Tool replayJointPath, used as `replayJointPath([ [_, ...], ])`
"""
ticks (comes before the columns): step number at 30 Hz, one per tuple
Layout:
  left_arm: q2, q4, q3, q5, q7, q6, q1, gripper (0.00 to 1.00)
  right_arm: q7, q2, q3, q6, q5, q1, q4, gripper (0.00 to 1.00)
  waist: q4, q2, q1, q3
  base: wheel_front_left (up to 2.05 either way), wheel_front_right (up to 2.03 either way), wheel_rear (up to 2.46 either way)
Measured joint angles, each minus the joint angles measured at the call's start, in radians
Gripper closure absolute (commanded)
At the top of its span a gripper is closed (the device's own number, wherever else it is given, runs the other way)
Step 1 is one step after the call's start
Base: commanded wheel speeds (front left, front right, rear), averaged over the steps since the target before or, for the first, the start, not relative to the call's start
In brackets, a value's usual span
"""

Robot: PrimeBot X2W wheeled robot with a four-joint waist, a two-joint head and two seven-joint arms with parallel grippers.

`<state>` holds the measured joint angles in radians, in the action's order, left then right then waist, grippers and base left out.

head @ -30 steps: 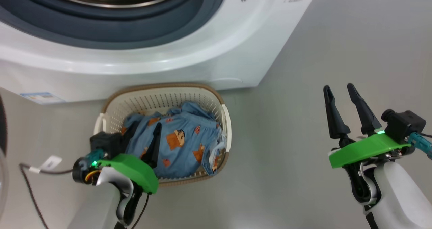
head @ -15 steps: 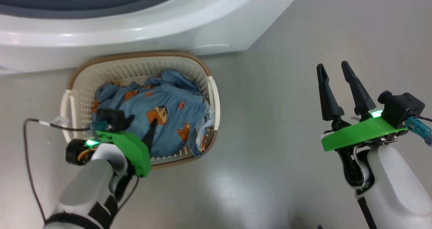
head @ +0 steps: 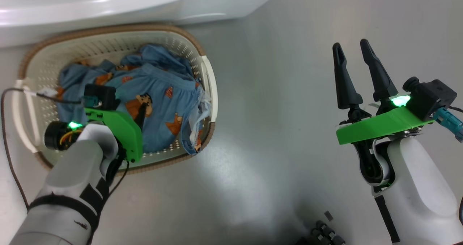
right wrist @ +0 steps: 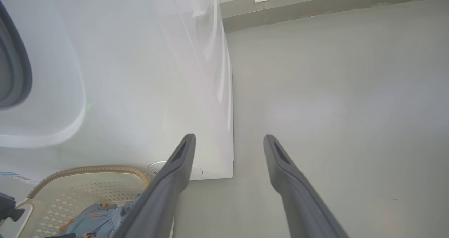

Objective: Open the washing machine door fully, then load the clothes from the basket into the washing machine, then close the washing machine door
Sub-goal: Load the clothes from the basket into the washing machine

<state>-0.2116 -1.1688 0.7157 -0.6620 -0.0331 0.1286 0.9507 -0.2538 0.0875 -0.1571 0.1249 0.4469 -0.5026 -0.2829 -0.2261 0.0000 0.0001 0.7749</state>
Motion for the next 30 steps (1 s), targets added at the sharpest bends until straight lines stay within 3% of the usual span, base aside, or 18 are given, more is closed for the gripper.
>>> replayJointPath([
  [12, -0.002, -0.098, 0.065, -0.005, 0.082, -0.001, 0.099, 0.00, 0.000, -0.025, -0.012, 0.000, -0.002, -0.040, 0.018, 0.00, -0.057, 0.0000, -0.0001, 0.094, 0.00, 0.00, 0.00],
  [21, -0.032, -0.119, 0.077, 0.013, 0.086, -0.046, 0.139, 0.00, 0.000, -0.033, -0.027, 0.000, 0.002, -0.039, 0.026, 0.00, -0.102, 0.0000, -0.0001, 0.130, 0.00, 0.00, 0.00],
  [25, -0.045, -0.121, 0.077, 0.012, 0.092, -0.046, 0.144, 0.00, 0.000, -0.035, -0.028, 0.000, 0.002, -0.039, 0.027, 0.00, -0.117, 0.0000, -0.0001, 0.143, 0.00, 0.00, 0.00],
  [26, -0.048, -0.122, 0.077, 0.012, 0.096, -0.046, 0.146, 0.02, 0.000, -0.035, -0.028, 0.000, 0.002, -0.039, 0.028, 0.00, -0.120, 0.0000, 0.0000, 0.146, 0.00, 0.00, 0.00],
  [28, -0.050, -0.123, 0.077, 0.012, 0.101, -0.046, 0.150, 0.32, 0.000, -0.035, -0.028, 0.000, 0.002, -0.039, 0.029, 0.00, -0.123, 0.0000, 0.0000, 0.149, 0.00, 0.00, 0.00],
  [30, -0.052, -0.124, 0.077, 0.012, 0.105, -0.046, 0.157, 0.40, 0.000, -0.037, -0.028, 0.000, 0.004, -0.039, 0.029, 0.00, -0.126, 0.0001, 0.0000, 0.153, 0.00, 0.00, 0.00],
])
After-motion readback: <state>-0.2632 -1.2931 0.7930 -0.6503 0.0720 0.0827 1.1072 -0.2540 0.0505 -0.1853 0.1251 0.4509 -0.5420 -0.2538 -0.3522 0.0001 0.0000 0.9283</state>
